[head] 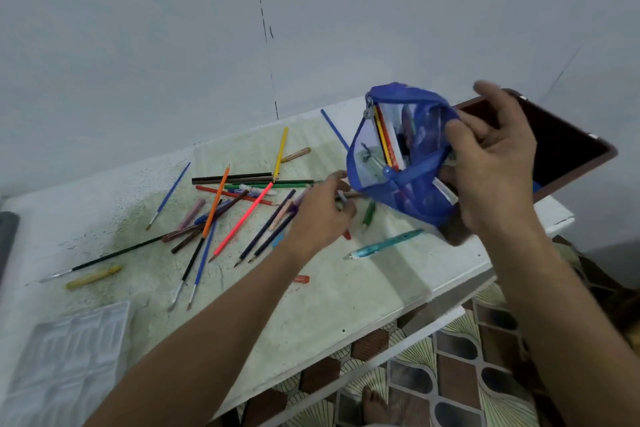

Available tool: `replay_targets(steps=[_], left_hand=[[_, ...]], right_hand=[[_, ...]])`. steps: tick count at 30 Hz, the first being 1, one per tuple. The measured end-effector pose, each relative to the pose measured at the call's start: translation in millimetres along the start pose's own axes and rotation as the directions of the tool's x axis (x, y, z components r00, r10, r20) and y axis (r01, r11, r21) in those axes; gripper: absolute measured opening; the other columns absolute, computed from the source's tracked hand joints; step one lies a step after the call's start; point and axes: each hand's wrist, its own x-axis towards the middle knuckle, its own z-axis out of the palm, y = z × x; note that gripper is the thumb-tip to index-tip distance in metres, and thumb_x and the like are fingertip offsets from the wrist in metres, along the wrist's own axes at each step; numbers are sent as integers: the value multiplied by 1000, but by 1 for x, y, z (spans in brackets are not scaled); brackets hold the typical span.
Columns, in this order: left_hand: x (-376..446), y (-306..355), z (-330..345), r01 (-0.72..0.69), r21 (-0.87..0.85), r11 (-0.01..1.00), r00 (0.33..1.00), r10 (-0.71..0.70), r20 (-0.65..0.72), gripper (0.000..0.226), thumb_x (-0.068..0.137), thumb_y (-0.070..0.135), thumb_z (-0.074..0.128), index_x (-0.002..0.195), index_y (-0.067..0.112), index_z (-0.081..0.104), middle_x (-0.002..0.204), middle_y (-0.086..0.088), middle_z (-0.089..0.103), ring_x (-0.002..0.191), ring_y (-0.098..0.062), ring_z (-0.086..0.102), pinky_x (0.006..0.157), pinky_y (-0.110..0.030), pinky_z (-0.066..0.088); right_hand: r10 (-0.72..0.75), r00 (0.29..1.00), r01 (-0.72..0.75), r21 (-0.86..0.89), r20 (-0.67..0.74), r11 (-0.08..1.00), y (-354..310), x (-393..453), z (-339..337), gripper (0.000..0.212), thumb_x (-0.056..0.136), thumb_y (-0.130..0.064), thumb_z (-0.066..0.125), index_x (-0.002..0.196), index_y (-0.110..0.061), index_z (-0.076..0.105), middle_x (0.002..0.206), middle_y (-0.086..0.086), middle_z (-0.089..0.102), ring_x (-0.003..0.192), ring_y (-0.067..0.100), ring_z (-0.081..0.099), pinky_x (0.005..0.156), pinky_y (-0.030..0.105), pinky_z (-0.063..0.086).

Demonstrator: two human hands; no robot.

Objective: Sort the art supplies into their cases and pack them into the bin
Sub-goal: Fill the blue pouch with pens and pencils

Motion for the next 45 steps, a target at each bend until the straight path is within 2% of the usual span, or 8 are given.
replay_targets(steps=[4,8,11,25,30,38,40,45], left_hand=[[17,17,44,-465,304,832,883,411,226,48,77,44,53,116,16,63,115,-9,65,103,-31,59,89,-42,48],[16,4,62,-463,564,684,876,254,411,64,82,67,43,135,32,49,145,-9,40,138,-35,27,111,-52,20],[15,-13,47,-522,610,596,852,331,406,51,92,56,30,131,31,52,129,-11,51,126,-35,41,102,-50,32],[-10,-61,-37,-154,618,771,988,141,69,24,90,24,52,101,5,60,107,-11,53,98,-30,54,79,-38,42],[-12,-53,-33,20,504,863,999,0,-39,23,89,18,55,110,7,56,115,-12,48,95,-29,56,79,-38,47],[-9,-35,-45,189,221,957,976,-160,-145,19,86,11,55,101,7,65,89,-11,69,77,-24,64,67,-34,50],[-9,-18,-52,213,102,972,965,-192,-180,29,87,14,58,115,12,66,97,-4,71,82,-19,66,69,-26,49],[-13,18,-55,312,-96,945,946,-300,121,52,80,16,66,130,16,56,87,-5,75,71,-12,71,80,-31,57]], right_hand=[[-46,997,44,-21,-59,999,-15,23,-8,43,92,3,49,131,-14,45,62,-12,62,61,3,61,52,19,51],[-1,999,1,2,-54,1000,-12,26,-11,42,92,2,49,130,-17,44,69,-14,69,71,5,65,54,21,53],[54,997,-53,34,-51,998,-4,24,-10,44,92,1,49,131,-19,44,81,-10,73,78,13,68,54,23,53],[202,967,-217,85,153,973,51,-17,36,42,95,1,49,127,-25,46,103,-6,71,85,11,70,54,25,55],[321,933,-332,43,160,942,97,-34,28,46,95,0,51,133,-26,43,110,6,68,86,11,70,61,31,58],[411,905,-412,-17,112,911,125,-39,7,52,92,-8,58,138,-27,41,109,0,67,100,20,67,70,32,59],[409,905,-411,-5,118,911,124,-37,8,53,91,-8,60,138,-26,41,110,0,66,100,19,67,72,34,59],[394,909,-398,1,134,917,122,-35,10,55,91,-9,61,139,-25,40,113,-2,65,97,13,68,70,33,59]])
